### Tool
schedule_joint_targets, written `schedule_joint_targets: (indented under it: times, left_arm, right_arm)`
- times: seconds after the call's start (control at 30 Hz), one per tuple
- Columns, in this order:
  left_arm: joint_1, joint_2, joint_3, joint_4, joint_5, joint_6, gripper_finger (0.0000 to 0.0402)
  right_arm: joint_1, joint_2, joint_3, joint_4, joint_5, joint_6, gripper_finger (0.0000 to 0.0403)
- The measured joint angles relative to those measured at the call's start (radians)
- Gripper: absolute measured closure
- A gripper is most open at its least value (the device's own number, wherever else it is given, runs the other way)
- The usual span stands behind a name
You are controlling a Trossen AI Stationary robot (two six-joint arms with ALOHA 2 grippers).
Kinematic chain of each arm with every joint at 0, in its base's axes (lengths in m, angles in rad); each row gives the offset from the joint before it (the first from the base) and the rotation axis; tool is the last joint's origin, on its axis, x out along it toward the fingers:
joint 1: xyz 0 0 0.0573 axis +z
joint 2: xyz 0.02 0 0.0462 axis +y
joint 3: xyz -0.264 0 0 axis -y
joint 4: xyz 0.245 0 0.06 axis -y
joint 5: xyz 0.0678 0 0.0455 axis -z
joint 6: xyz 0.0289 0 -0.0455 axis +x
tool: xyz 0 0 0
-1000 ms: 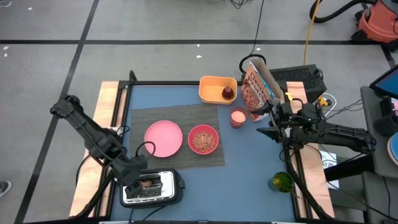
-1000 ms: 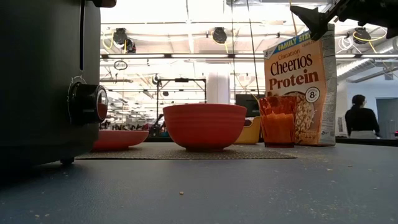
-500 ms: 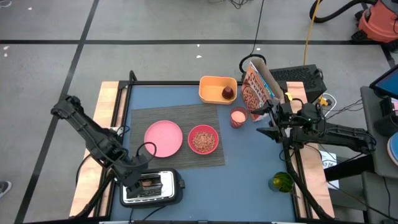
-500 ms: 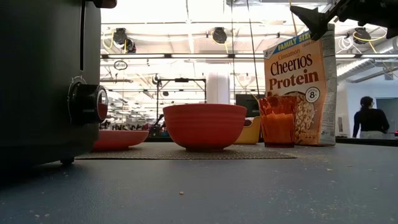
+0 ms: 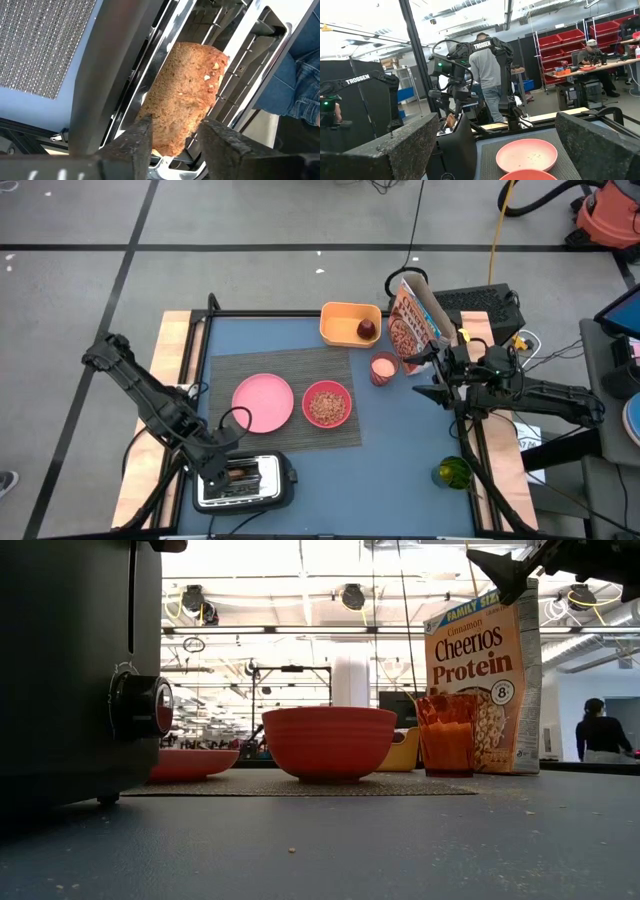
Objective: Arrange a breakfast setting
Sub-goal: Put the bread on the pink plate
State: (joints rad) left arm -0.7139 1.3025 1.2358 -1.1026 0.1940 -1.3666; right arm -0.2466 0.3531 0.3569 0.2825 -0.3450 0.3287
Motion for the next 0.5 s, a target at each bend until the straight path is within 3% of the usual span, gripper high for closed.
schedule_joint_targets:
  times: [0.5]
  left_arm:
    - [0.000, 0.000, 0.000, 0.002, 0.006, 0.002, 0.0342]
  right_arm:
    - [0.000, 0.000, 0.000, 0.000, 0.000, 0.000, 0.0009]
